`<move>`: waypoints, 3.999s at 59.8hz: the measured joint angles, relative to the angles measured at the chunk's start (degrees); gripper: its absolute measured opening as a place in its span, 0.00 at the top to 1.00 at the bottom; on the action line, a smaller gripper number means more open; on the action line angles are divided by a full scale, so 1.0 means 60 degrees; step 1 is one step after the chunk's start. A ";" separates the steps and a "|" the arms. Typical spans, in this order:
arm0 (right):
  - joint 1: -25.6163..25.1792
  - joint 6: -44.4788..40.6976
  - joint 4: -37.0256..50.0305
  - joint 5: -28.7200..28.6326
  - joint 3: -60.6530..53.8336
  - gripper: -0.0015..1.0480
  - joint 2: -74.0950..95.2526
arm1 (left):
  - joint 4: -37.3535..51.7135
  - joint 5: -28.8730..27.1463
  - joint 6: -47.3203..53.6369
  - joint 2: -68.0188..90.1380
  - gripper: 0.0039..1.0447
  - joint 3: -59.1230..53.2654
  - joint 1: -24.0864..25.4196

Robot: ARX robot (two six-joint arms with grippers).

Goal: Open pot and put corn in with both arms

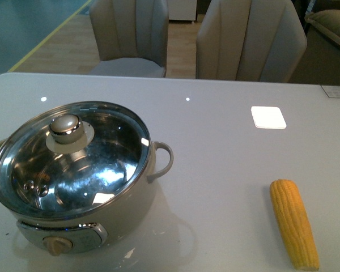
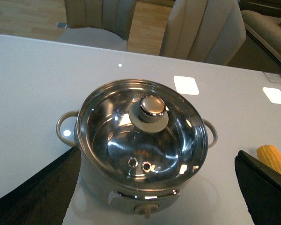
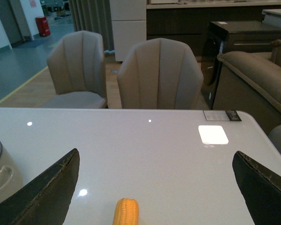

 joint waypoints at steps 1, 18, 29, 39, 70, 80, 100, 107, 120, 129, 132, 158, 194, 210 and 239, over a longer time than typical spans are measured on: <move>0.0000 0.0000 0.0000 0.0000 0.0000 0.08 0.0000 | 0.0342 -0.0109 0.0000 0.0324 0.06 0.0015 -0.0091; 0.0000 0.0000 0.0000 0.0004 0.0000 0.08 0.0000 | 0.5508 -0.1526 0.0444 0.6255 0.06 0.0867 -0.1457; 0.0000 0.0000 0.0000 0.0004 0.0000 0.08 0.0000 | 0.7318 -0.1960 0.0681 0.9278 0.06 0.1810 -0.1749; 0.0000 0.0000 0.0000 0.0004 0.0000 0.08 0.0000 | 0.8364 -0.2233 0.0696 1.1300 0.06 0.2488 -0.1902; 0.0000 0.0000 0.0000 0.0000 0.0000 0.08 0.0000 | 0.9184 -0.2586 0.0685 1.4520 0.06 0.3985 -0.2175; 0.0000 0.0000 0.0000 0.0004 0.0000 0.08 0.0000 | 0.9271 -0.2634 0.0674 1.4972 0.06 0.4189 -0.2167; 0.0000 0.0000 0.0000 0.0004 0.0000 0.08 0.0000 | 0.9391 -0.2681 0.0641 1.5263 0.31 0.4379 -0.2124; 0.0000 0.0000 0.0000 0.0004 0.0000 0.08 0.0000 | 0.9435 -0.2707 0.0619 1.5282 0.47 0.4397 -0.2127; 0.0000 0.0000 0.0000 0.0000 0.0000 0.08 0.0000 | 0.9497 -0.2772 0.0714 1.5314 0.60 0.4404 -0.2131; 0.0000 0.0000 0.0000 0.0004 0.0000 0.08 0.0000 | 0.9486 -0.2801 0.0718 1.5314 0.60 0.4404 -0.2131; 0.0000 0.0000 0.0000 0.0004 0.0000 0.08 0.0000 | 0.9479 -0.2805 0.0718 1.5311 0.60 0.4408 -0.2131; 0.0000 0.0000 0.0000 0.0004 0.0000 0.08 0.0000 | 0.8786 -0.2794 0.0594 1.4681 0.60 0.4448 -0.2051; 0.0000 0.0000 0.0000 0.0000 0.0000 0.08 0.0000 | 0.7716 -0.2557 0.0648 1.2710 0.60 0.4535 -0.1814; 0.0000 0.0000 0.0000 0.0004 0.0000 0.08 0.0000 | 0.7599 -0.2007 0.0856 1.1759 0.60 0.4419 -0.0397; 0.0000 0.0000 0.0000 0.0004 0.0000 0.08 0.0000 | 0.9329 -0.1016 0.2007 1.2812 0.60 0.3901 0.3541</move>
